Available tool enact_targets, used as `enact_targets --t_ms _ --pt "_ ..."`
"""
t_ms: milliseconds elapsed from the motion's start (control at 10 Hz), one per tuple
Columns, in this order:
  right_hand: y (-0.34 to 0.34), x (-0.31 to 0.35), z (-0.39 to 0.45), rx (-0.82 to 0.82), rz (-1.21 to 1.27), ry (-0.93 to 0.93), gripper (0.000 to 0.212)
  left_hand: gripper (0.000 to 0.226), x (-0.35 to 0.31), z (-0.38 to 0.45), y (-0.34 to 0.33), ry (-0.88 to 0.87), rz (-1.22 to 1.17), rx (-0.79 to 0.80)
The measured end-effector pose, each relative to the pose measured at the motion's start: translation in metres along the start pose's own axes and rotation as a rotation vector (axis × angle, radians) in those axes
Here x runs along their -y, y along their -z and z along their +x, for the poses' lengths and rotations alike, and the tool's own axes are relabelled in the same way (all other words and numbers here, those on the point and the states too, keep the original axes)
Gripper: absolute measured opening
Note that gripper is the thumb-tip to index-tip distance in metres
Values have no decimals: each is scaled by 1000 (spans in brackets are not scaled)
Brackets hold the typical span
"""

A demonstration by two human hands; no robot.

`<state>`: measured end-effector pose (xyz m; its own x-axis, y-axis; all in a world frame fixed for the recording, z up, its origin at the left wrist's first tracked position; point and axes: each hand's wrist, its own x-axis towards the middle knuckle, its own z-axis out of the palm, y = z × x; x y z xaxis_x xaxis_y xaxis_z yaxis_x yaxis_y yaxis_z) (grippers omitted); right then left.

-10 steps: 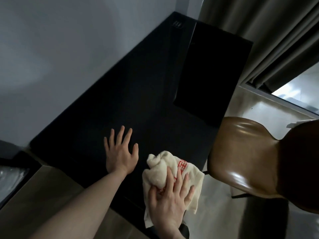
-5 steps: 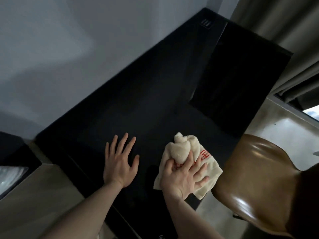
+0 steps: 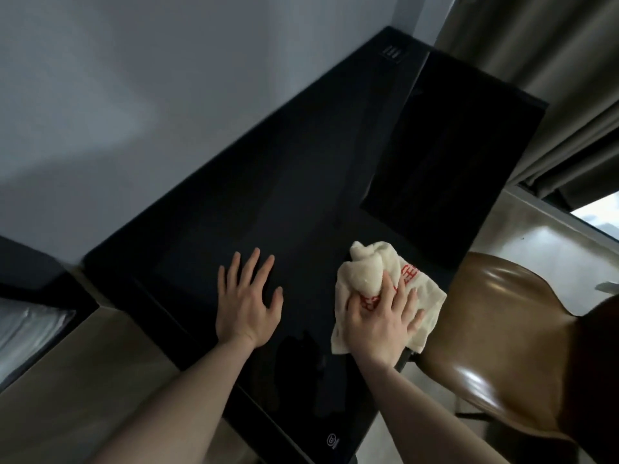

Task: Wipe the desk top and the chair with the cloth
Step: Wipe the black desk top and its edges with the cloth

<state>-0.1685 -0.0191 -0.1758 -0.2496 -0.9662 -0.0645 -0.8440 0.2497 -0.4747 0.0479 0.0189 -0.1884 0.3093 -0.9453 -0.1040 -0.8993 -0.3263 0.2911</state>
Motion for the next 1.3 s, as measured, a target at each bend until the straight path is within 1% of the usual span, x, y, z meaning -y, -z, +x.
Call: enact_targets --t_ms 100,400,500,700,1100,1300 --pt "4 -10 -9 -2 -14 0 74 66 -1 0 1 -4 2 -2" --pt "4 -8 6 21 -96 -10 78 66 -2 3 0 5 12 1" --pt "3 -6 12 40 -97 -46 78 66 -2 3 -1 13 13 5" --pt "4 -2 23 52 -40 -91 77 65 -7 5 2 34 -29 8" --pt "0 6 44 87 -27 -151 75 65 -8 6 6 42 -61 24" --pt "4 14 52 94 -14 -184 74 64 -11 6 10 69 -20 60"
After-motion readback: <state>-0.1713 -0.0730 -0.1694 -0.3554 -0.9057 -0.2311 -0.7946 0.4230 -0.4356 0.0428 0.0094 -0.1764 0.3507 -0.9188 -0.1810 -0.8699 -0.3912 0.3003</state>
